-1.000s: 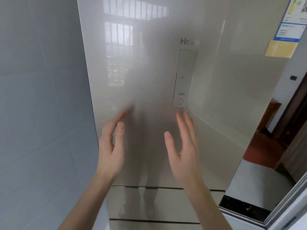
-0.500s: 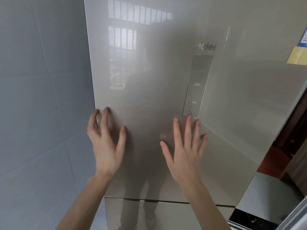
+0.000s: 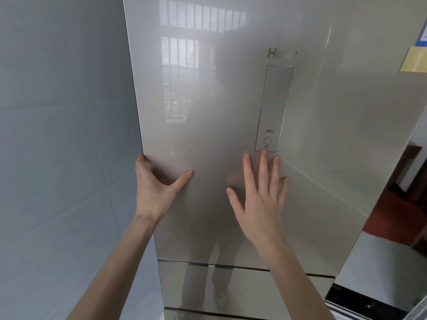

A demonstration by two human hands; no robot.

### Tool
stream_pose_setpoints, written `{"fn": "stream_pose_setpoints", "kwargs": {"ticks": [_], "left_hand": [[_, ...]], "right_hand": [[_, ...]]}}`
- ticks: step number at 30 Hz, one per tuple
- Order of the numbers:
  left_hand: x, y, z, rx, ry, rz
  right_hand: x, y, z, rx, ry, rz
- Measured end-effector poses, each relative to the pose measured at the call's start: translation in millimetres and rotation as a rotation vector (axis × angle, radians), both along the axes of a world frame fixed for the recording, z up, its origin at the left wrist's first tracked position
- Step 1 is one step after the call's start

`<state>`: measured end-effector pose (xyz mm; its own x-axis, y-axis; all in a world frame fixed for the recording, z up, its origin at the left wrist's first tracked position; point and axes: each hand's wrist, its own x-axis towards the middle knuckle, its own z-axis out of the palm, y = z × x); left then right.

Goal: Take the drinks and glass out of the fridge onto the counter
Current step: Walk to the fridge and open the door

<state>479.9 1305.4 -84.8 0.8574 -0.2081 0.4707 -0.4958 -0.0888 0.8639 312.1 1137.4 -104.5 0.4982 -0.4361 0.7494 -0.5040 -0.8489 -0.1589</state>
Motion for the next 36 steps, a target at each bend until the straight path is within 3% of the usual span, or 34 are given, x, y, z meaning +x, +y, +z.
{"fn": "stream_pose_setpoints", "kwargs": {"ticks": [15, 21, 28, 36], "left_hand": [[-32, 22, -14, 0.027, -0.063, 0.067], [-54, 49, -20, -0.161, -0.040, -0.097], [-95, 102, -18, -0.150, -0.004, -0.118], [-145, 164, -22, -0.160, -0.092, -0.293]], "right_hand": [[-25, 32, 1, 0.148, -0.012, 0.113], [-35, 57, 6, 0.184, 0.017, 0.080], [-47, 114, 19, 0.243, -0.009, 0.148], [-84, 199, 25, 0.496, -0.150, 0.266]]}}
